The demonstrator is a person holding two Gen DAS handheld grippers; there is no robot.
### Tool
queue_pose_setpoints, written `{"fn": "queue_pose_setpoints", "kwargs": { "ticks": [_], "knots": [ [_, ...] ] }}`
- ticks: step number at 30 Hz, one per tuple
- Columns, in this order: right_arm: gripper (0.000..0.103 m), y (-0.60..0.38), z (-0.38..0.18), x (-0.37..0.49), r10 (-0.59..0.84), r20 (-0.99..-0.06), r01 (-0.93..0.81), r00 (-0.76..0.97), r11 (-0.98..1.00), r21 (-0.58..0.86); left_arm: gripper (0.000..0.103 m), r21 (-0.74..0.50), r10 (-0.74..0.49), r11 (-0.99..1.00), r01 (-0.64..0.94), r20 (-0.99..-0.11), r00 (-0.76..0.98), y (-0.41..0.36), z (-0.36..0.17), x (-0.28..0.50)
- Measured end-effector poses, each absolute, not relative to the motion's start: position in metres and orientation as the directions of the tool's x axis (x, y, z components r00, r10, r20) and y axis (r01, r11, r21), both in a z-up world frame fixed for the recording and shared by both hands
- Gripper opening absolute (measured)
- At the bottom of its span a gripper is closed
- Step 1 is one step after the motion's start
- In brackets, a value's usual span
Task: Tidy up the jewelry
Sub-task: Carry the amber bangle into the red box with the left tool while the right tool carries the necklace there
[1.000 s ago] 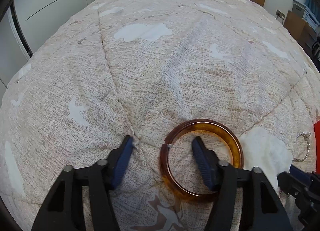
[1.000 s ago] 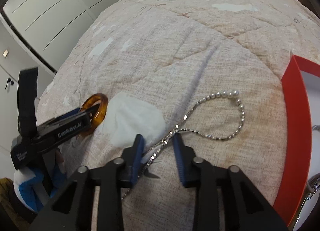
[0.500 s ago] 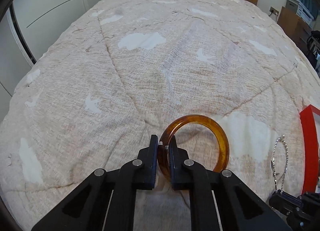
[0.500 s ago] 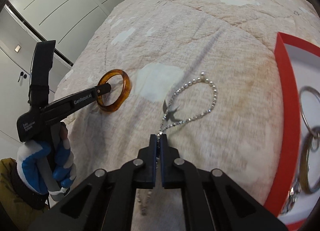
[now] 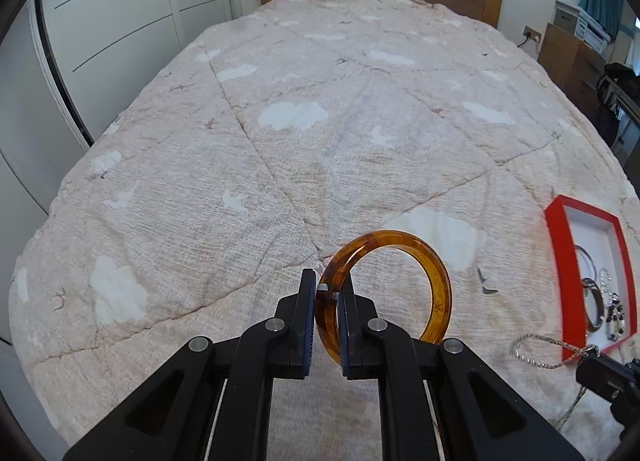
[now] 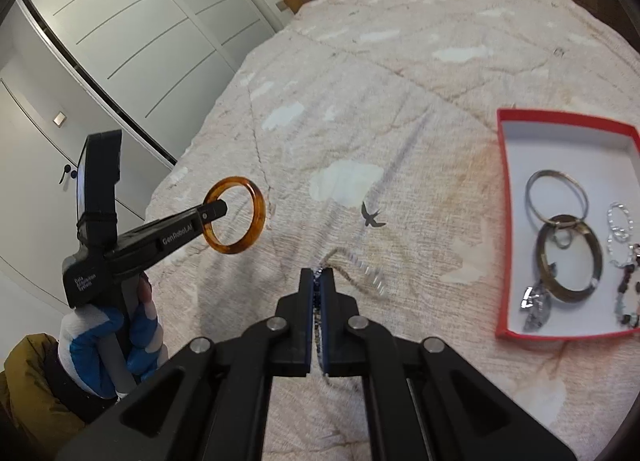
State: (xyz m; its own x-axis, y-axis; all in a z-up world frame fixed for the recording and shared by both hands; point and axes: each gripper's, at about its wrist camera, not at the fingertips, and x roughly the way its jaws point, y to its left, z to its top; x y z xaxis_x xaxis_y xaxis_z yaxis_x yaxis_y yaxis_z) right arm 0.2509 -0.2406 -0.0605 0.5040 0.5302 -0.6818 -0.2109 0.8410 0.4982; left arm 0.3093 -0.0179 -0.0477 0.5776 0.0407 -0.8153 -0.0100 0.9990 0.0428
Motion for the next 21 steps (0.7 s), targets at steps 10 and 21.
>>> {"fn": "queue_pose_setpoints", "kwargs": {
  "ticks": [10,21],
  "knots": [
    [0.003,-0.280,-0.015,0.214,0.484,-0.641,-0.196,0.596,0.861,0.468,0.010,0.027,-0.007,0.999,0.045,-0.778,0.628,-0.056,-0.009,0.277],
    [0.003,-0.371,-0.010,0.217,0.350,-0.655,-0.088,0.669,0.913,0.398,0.010,0.005,-0.117,0.981,0.195,-0.783,0.611,-0.151,-0.007,0.280]
  ]
}}
